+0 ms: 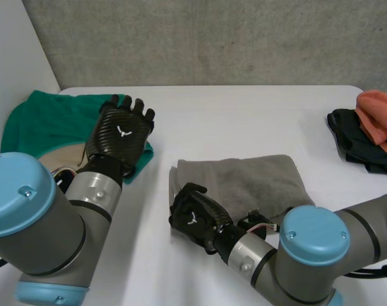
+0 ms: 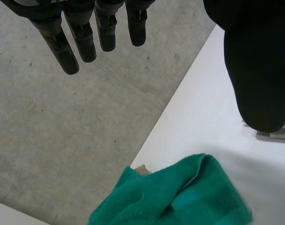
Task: Fold the laundry.
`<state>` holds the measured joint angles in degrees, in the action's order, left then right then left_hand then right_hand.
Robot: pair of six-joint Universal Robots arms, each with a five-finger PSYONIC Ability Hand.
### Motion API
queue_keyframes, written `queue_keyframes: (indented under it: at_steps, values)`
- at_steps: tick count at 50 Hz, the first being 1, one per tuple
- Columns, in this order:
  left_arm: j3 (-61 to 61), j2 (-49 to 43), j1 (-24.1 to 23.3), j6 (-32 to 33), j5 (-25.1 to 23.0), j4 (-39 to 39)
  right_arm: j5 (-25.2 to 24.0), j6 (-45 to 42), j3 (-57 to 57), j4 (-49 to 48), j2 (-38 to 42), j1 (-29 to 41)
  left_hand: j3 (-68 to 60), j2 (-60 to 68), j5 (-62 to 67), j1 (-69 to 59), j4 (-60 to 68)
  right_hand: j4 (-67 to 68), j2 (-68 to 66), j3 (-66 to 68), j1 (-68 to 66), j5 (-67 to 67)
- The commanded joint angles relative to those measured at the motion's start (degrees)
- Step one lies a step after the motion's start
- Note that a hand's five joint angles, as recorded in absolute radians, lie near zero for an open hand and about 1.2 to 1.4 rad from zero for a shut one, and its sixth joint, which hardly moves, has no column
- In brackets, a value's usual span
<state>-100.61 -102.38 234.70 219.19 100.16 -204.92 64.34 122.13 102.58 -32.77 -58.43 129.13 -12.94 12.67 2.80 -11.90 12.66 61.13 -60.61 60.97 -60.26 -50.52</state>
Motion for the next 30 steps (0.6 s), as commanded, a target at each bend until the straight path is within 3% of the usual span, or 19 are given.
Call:
queue_keyframes:
  at_steps: [1,3,7,11,16,23,26,30]
  values:
    - [4.18,-3.17,-2.4,0.01,0.04,-1.18,1.05,10.2,3.67,0.08,-11.34,-7.04,1.38,-1.11,-1.24,0.34,-1.1,-44.94,44.41,-44.78,44.07,44.33]
    - [5.77,-4.31,-3.45,0.01,0.04,-1.36,1.23,19.75,4.99,0.43,-14.68,-9.93,1.38,-1.11,-1.24,0.34,-1.1,-51.13,50.61,-50.97,50.26,50.52]
    - [10.24,-8.09,-6.53,-0.51,0.13,-1.45,1.49,34.44,5.79,3.22,-20.3,-13.02,1.04,-0.77,-0.9,0.0,-0.76,-51.13,50.61,-50.97,50.26,50.52]
    - [14.55,-12.13,-9.69,-2.27,0.13,-1.45,3.59,39.67,5.61,12.6,-24.01,-19.33,1.04,-0.77,-0.9,0.0,-0.76,-51.13,50.61,-50.97,50.26,50.52]
    - [17.98,-18.97,-12.42,-4.9,0.13,-0.84,5.88,37.31,5.61,22.04,-22.96,-25.59,0.71,-0.44,-0.57,-0.33,-0.43,-51.13,50.61,-50.97,50.26,50.52]
    - [19.04,-24.53,-12.78,-4.65,0.21,0.48,8.52,28.01,6.84,22.75,-17.61,-29.81,-0.13,0.4,0.27,-1.17,0.41,-50.23,49.7,-50.07,49.35,49.62]
    - [18.61,-24.88,-12.6,-4.73,0.3,2.41,9.05,25.8,6.58,22.75,-14.97,-30.69,0.04,0.23,0.1,-1.01,0.25,-42.5,41.98,-42.34,41.63,41.9]
    - [17.29,-24.01,-12.86,-5.35,1.0,4.7,9.75,23.68,5.09,23.19,-11.36,-31.05,-0.13,0.4,0.27,-1.18,0.42,-17.98,17.45,-17.82,17.11,17.37]
